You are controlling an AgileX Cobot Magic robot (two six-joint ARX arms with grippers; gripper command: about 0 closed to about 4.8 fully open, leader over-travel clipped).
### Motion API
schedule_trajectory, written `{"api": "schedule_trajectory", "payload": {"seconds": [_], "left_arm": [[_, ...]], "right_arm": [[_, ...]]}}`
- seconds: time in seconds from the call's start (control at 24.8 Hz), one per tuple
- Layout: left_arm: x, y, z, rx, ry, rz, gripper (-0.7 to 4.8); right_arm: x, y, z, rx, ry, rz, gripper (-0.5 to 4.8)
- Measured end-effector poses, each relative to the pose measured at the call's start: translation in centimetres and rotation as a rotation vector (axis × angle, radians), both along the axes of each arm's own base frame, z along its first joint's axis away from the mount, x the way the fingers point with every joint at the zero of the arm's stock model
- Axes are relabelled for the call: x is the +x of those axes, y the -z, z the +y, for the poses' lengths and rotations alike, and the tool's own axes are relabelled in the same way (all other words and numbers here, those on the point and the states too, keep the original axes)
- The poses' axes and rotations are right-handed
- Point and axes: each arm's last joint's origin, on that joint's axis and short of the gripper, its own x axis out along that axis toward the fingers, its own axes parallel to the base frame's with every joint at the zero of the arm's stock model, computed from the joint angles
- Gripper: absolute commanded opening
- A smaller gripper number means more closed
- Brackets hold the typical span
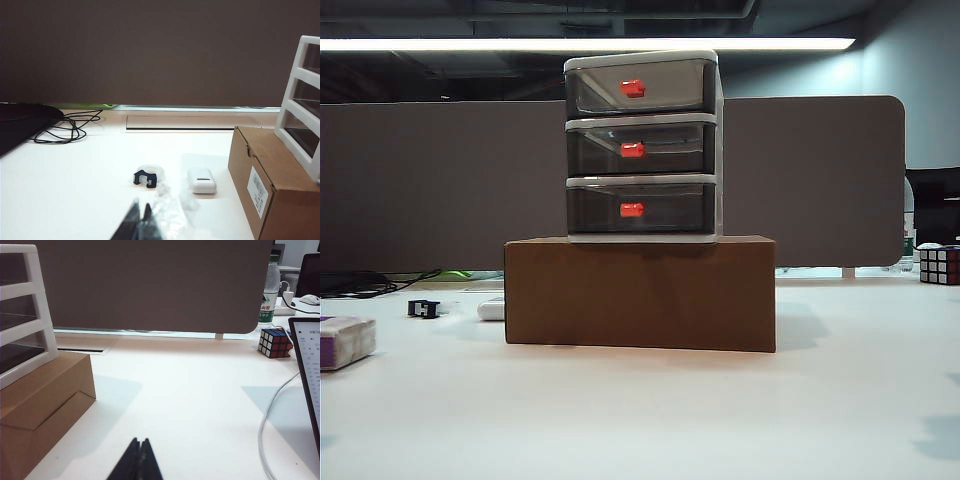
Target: Open the second layer of the drawer on the table, pick up a pack of napkins on the table and put it in, and finally close the drawer.
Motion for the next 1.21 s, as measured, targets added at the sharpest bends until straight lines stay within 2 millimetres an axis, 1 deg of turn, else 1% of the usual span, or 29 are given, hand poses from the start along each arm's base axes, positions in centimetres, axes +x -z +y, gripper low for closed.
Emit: {"api": "schedule_trajectory", "payload": {"seconds": [0.44,0.48,0.52,0.56,0.6,0.69,0.89,1.05,1.13,1.17,1.21], "left_arm": [[0.0,0.0,0.0,-0.002,0.002,0.0,-0.06],[0.0,0.0,-0.1,-0.043,0.054,0.006,-0.06],[-0.1,0.0,-0.4,-0.1,0.162,0.019,-0.06],[-0.2,0.0,-0.7,-0.124,0.236,0.029,-0.05],[-0.3,0.0,-1.3,-0.141,0.352,0.044,-0.06],[-0.5,0.0,-2.0,-0.146,0.43,0.051,-0.06],[-0.9,-0.1,-3.9,-0.165,0.466,0.056,-0.06],[-1.2,0.2,-5.9,-0.155,0.497,0.113,-0.06],[-1.2,0.4,-6.9,-0.145,0.508,0.135,-0.06],[-0.9,0.4,-7.5,-0.149,0.518,0.131,-0.06],[-0.7,0.5,-7.8,-0.155,0.521,0.136,-0.06]], "right_arm": [[0.0,0.0,0.0,0.001,-0.002,0.0,-0.05],[0.0,0.0,0.1,0.038,-0.033,0.002,-0.05],[0.0,-0.1,0.3,0.09,-0.118,0.002,-0.05],[-0.1,-0.2,0.5,0.106,-0.184,-0.001,-0.05],[-0.2,-0.3,1.0,0.115,-0.304,-0.004,-0.05],[-0.3,-0.3,1.4,0.117,-0.384,-0.001,-0.05],[-0.6,-0.3,2.4,0.125,-0.442,0.003,-0.06],[-0.8,-0.5,3.4,0.13,-0.456,0.025,-0.06],[-0.8,-0.9,3.7,0.131,-0.455,0.04,-0.05],[-0.8,-1.6,4.2,0.122,-0.457,0.063,-0.05],[-0.7,-2.0,4.4,0.111,-0.465,0.072,-0.05]]}}
